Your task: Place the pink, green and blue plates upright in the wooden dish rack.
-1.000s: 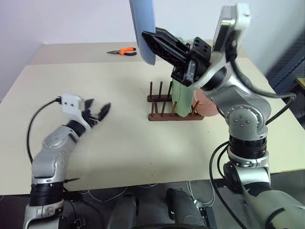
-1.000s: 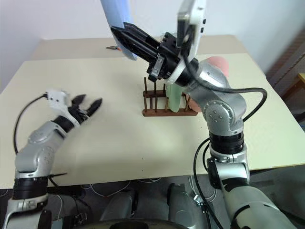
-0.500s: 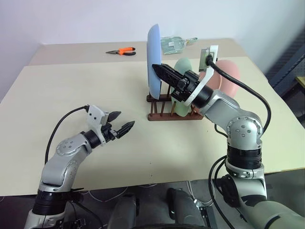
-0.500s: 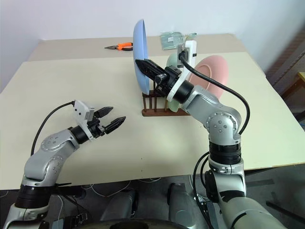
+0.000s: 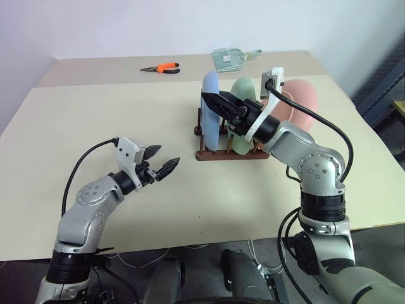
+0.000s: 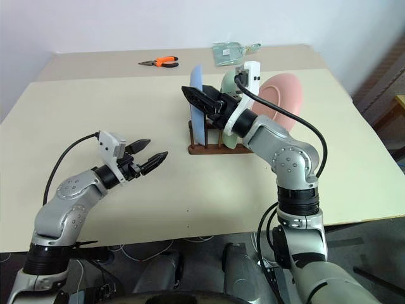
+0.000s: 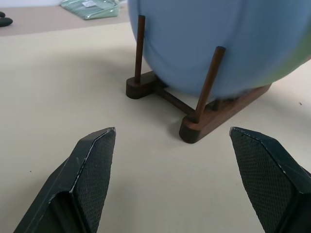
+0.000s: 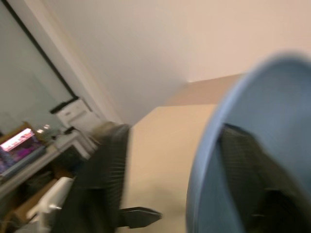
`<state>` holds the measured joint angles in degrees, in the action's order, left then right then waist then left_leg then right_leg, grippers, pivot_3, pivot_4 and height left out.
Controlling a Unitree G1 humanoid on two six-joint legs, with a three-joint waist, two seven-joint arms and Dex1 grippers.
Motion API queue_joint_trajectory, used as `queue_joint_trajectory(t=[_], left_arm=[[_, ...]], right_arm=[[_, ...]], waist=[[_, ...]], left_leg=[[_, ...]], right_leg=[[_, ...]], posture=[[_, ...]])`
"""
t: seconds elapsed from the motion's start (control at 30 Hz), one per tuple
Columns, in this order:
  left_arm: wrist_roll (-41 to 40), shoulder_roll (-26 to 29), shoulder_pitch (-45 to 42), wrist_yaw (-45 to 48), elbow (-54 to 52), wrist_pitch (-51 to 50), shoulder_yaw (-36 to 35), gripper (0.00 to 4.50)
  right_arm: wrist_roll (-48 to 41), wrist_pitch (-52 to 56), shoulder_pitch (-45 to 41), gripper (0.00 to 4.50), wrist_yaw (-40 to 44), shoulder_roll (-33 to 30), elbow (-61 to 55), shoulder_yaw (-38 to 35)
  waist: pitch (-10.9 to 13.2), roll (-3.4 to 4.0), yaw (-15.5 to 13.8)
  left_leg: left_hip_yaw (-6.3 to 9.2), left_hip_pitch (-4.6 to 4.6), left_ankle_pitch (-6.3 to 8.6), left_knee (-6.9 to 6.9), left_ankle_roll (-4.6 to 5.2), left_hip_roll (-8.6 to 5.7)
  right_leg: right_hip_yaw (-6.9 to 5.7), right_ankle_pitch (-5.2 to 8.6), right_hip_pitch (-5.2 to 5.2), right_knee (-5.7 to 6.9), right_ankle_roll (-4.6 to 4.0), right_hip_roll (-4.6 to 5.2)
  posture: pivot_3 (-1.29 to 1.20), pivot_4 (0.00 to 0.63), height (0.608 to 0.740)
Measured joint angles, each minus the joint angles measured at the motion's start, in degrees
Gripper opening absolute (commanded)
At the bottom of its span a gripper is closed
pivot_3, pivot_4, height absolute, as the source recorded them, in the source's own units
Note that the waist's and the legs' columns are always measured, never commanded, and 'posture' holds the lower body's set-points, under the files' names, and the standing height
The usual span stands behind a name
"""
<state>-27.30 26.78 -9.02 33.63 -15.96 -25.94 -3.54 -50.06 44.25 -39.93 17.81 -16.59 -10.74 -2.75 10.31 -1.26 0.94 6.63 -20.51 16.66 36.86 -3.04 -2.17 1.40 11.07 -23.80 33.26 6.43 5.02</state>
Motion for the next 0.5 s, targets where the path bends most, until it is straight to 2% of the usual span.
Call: queue_joint_trajectory(t=[0.13, 0.23, 0.27, 0.37, 0.5], left_arm=[[0.47, -0.01, 0.02, -0.06, -0.14, -0.02, 0.06, 3.88], [0.61, 0.01, -0.08, 0.14, -0.80, -0.02, 0.55, 3.88], [0.67, 0.04, -0.18, 0.40, -1.22, -0.02, 1.05, 3.88], [1.49, 0.19, -0.52, 1.33, -1.88, -0.07, 3.18, 3.88], [2.39, -0.06, -1.46, 2.87, -2.58, -0.07, 7.03, 3.88]], right_arm=[[11.60, -6.68, -0.41, 3.62, 7.43, -8.73, -3.94, 5.96], [14.25, -8.02, -0.34, 3.62, 11.09, -12.92, -5.81, 6.09], [15.23, -8.45, 0.37, 3.62, 12.95, -16.15, -7.21, 5.70], [13.05, -6.64, 3.50, 2.72, 16.71, -23.83, -9.89, -1.51], [13.68, -4.78, 5.79, 0.90, 15.92, -32.35, -7.27, -13.47]], waist=[[0.00, 0.00, -0.01], [0.00, 0.00, -0.09], [0.01, -0.01, -0.35], [0.03, -0.04, -0.61], [0.02, -0.06, -0.57]], left_leg=[[-0.01, 0.00, 0.01, 0.00, 0.01, -0.01], [0.00, -0.01, 0.01, 0.00, 0.01, 0.00], [0.01, -0.05, 0.01, 0.02, 0.02, -0.01], [0.02, -0.09, 0.06, 0.13, 0.10, -0.06], [-0.01, -0.03, 0.08, 0.13, 0.14, -0.05]], right_leg=[[0.00, 0.03, 0.02, -0.03, 0.05, 0.01], [0.00, 0.03, 0.03, -0.05, 0.05, 0.01], [-0.01, 0.04, 0.06, -0.09, 0.04, 0.01], [-0.02, 0.05, 0.16, -0.20, 0.06, 0.06], [-0.03, 0.08, 0.19, -0.21, 0.07, 0.08]], posture=[[0.00, 0.150, 0.740], [0.00, 0.150, 0.740], [0.00, 0.150, 0.740], [0.00, 0.150, 0.740], [0.00, 0.150, 0.740]])
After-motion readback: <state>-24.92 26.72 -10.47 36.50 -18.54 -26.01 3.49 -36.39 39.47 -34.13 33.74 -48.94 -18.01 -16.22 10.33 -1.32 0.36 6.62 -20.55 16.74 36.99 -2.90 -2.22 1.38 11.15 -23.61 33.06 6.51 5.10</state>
